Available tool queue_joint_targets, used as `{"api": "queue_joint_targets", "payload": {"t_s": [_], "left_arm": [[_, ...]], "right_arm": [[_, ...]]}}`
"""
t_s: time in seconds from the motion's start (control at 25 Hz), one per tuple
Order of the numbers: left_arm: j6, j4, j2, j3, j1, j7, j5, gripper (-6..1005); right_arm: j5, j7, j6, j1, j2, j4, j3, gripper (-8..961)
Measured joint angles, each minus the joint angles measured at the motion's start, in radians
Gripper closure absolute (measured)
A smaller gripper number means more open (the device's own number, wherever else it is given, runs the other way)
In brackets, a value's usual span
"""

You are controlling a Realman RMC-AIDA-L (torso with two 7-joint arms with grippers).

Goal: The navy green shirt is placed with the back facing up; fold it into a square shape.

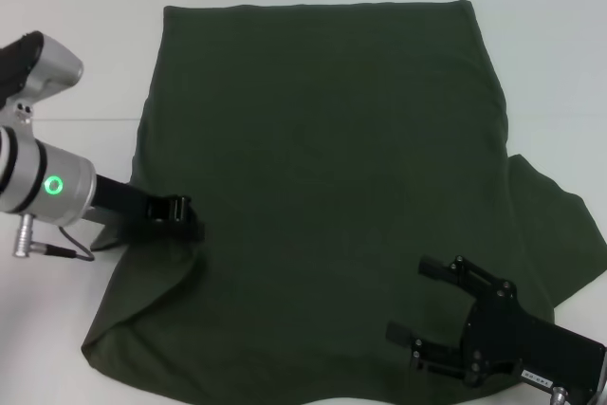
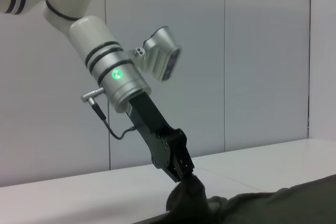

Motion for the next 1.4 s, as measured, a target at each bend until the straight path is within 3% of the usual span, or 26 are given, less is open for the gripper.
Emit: {"api": "queue_joint_targets", "payload": {"t_s": [0.48,0.64,0.8,0.92,1.04,1.24,1.28,1.32,1.4], "left_arm": [[-0.061,-0.070,-0.019,-0.004,0.005,0.012,-0.012,984],[-0.050,-0.071,-0.019,-0.007,0.024,0.032,-0.090,873],[-0.047,-0.073,-0.011,-0.009,0.050,0.047,-0.163,696],[-0.047,-0.077,0.008,-0.012,0.071,0.036,-0.174,613],[-0.043,-0.108,0.042,-0.038,0.094,-0.002,-0.176,554],[-0.023,-0.202,0.090,-0.209,0.138,-0.006,-0.222,455],[-0.023,-0.202,0.090,-0.209,0.138,-0.006,-0.222,436],[-0.020,-0.243,0.111,-0.265,0.171,0.001,-0.272,416],[-0.020,-0.263,0.120,-0.281,0.193,0.005,-0.301,299]], "right_arm": [[0.000,0.000,0.002,-0.004,0.000,0.000,0.000,23],[0.000,0.000,0.003,-0.005,0.000,0.000,0.000,23],[0.000,0.000,0.002,-0.005,0.000,0.000,0.000,23],[0.000,0.000,0.003,-0.006,0.000,0.000,0.000,23],[0.000,0.000,0.001,-0.006,-0.001,0.000,0.000,23],[0.000,0.000,0.000,-0.006,-0.002,-0.001,0.000,22],[0.000,0.000,0.000,-0.006,-0.002,-0.001,0.000,22],[0.000,0.000,0.000,-0.005,-0.002,0.000,0.000,22],[0.000,0.000,0.000,-0.004,-0.002,0.000,0.000,22]]}}
